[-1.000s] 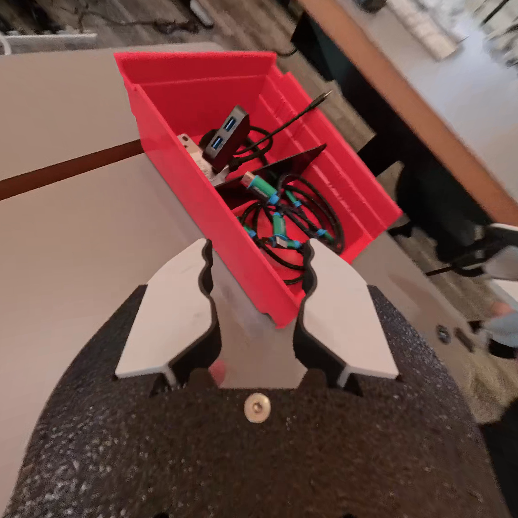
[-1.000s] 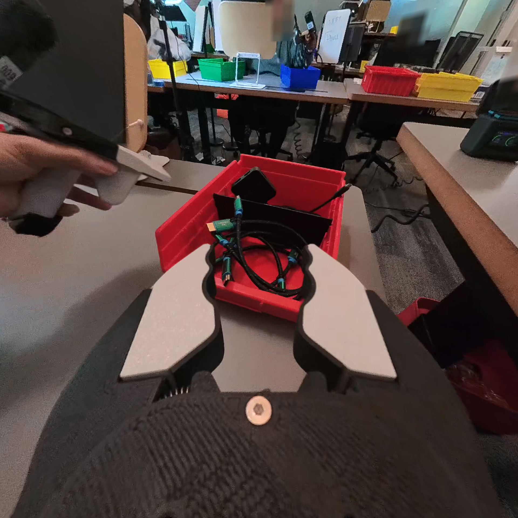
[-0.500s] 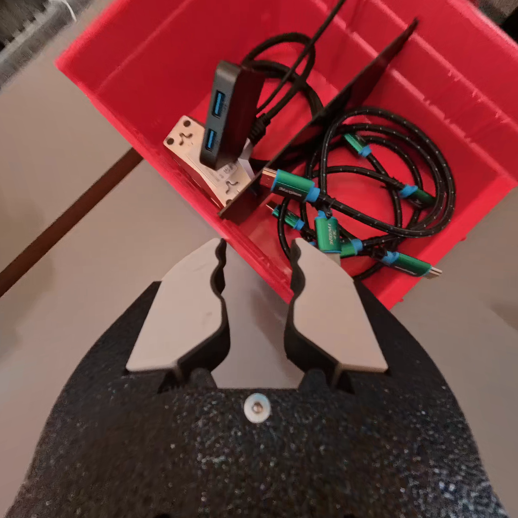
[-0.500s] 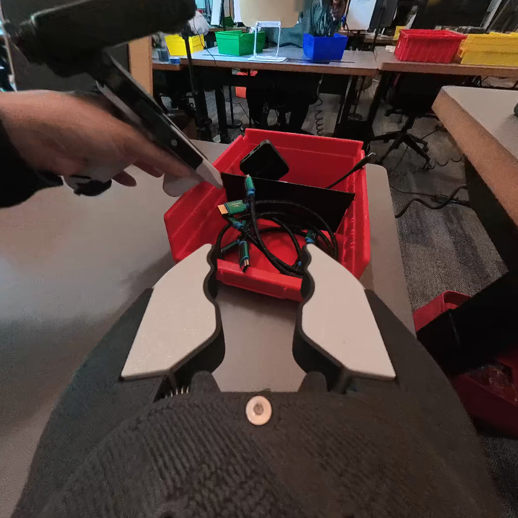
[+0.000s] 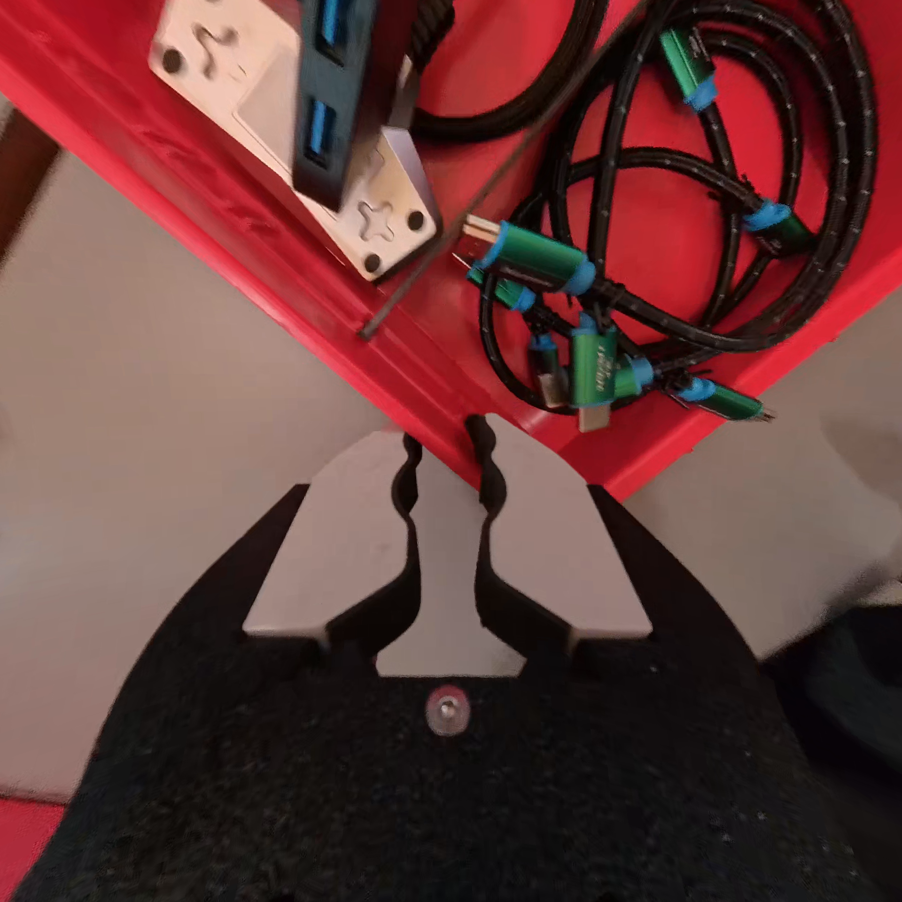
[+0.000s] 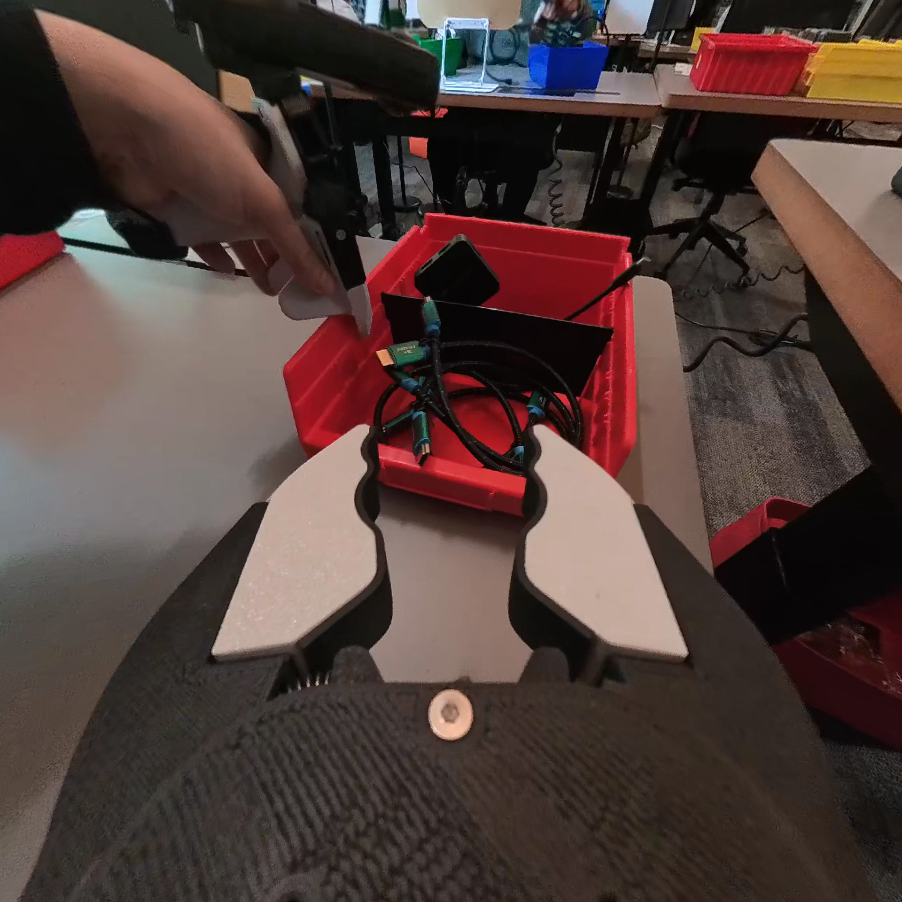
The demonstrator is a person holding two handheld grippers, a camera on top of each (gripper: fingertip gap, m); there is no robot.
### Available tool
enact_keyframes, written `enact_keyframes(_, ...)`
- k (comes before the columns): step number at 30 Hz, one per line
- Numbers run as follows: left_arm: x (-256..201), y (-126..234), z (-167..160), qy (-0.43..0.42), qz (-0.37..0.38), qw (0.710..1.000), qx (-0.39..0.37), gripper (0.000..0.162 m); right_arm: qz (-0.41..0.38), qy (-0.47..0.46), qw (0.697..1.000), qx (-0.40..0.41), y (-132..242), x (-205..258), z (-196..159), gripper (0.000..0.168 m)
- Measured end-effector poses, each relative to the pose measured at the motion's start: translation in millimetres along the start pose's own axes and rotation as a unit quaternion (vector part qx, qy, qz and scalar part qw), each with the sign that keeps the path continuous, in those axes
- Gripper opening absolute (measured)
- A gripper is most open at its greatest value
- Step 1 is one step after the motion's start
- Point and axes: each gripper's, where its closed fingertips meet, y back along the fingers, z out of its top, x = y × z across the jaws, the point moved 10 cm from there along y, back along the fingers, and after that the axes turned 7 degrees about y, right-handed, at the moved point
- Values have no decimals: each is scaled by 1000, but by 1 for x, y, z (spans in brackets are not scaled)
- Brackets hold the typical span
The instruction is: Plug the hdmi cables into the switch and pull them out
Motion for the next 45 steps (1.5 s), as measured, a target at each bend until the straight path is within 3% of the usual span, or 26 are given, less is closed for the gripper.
enact_keyframes(1, -2, -1, -1, 8, -20, 1000, 19, 25, -2, 5, 1000, -1, 1, 1, 1, 57)
enact_keyframes(3, -8, -5, -2, 31, -44, 998, 39, 42, -5, 14, 1000, -1, 2, 2, 3, 56)
enact_keyframes(5, -9, -7, 0, 39, -8, 998, 50, 30, -8, 16, 1000, -1, 2, 3, 4, 56)
enact_keyframes(13, -12, -8, 6, 65, 38, 993, 88, 24, -5, 37, 999, 9, 0, 10, 8, 56)
enact_keyframes(21, -10, -8, 5, 49, 13, 998, 41, 28, 7, 49, 999, -3, -2, 20, 16, 54)
enact_keyframes(24, 1, -5, 1, 72, -32, 997, 12, 9, 17, 49, 999, -3, -3, 25, 18, 53)
enact_keyframes(27, 17, -3, -6, 66, -58, 996, 3, 7, 12, 65, 998, 0, -2, 29, 21, 53)
enact_keyframes(31, 44, 4, -24, 20, -36, 999, 12, 4, 0, 73, 997, 3, 3, 28, 23, 52)
enact_keyframes(34, 71, 8, -54, 6, -78, 997, 2, 4, -9, 66, 998, -7, 9, 25, 26, 52)
enact_keyframes(37, 94, 15, -105, -13, -105, 994, -21, 5, -9, 59, 998, -26, 13, 27, 31, 52)
enact_keyframes(45, 148, 45, -318, 12, -67, 990, -122, 4, 56, 49, 996, -41, -14, 79, 51, 57)
